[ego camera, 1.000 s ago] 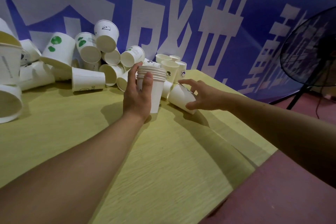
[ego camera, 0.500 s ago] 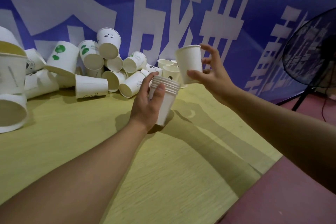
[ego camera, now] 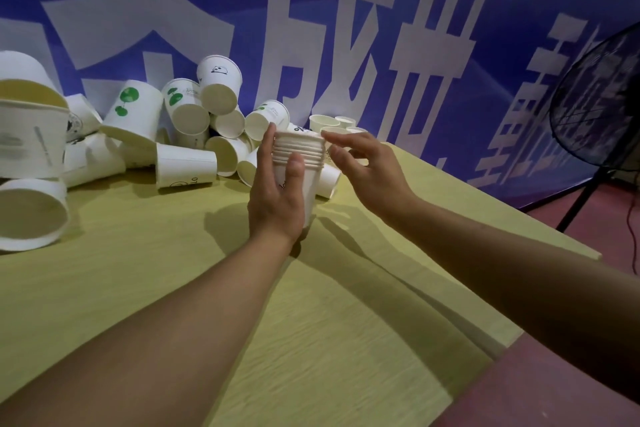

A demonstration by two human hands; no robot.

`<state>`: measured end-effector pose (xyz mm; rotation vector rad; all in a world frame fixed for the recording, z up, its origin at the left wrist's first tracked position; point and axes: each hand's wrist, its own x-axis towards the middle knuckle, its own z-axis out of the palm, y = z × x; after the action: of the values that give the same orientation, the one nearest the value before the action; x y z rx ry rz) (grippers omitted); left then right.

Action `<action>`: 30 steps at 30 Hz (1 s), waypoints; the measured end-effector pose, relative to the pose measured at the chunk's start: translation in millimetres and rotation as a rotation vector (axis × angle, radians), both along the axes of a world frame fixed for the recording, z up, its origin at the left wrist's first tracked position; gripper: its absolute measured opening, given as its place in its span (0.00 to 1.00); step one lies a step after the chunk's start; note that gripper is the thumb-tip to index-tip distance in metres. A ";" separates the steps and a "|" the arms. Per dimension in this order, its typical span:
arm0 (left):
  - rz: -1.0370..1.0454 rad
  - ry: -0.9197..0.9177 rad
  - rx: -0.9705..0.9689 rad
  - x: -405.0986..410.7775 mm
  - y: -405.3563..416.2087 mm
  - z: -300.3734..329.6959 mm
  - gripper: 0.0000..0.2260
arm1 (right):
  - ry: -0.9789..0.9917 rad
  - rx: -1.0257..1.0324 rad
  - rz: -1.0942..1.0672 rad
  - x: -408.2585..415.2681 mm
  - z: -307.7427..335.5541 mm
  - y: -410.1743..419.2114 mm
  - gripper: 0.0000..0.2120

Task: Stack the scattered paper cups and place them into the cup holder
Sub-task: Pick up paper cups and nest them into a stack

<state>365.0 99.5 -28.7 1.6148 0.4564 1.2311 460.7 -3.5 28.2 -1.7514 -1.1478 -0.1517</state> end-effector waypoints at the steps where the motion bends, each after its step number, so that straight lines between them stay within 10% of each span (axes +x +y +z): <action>1: 0.041 0.001 -0.004 0.0 0.8 -1.0 0.26 | -0.018 -0.015 -0.026 5.3 -1.1 2.1 0.14; 22: 0.038 -0.013 -0.188 -1.9 8.9 0.7 0.24 | 0.156 -0.792 0.068 60.7 7.9 25.6 0.36; 30: -0.047 -0.048 -0.149 -6.2 0.7 5.0 0.24 | 0.153 -0.660 0.059 63.5 12.1 -6.5 0.32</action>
<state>358.8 100.2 -23.7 1.4589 0.4660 1.1704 524.3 -10.0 40.3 -2.2453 -1.2138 0.4391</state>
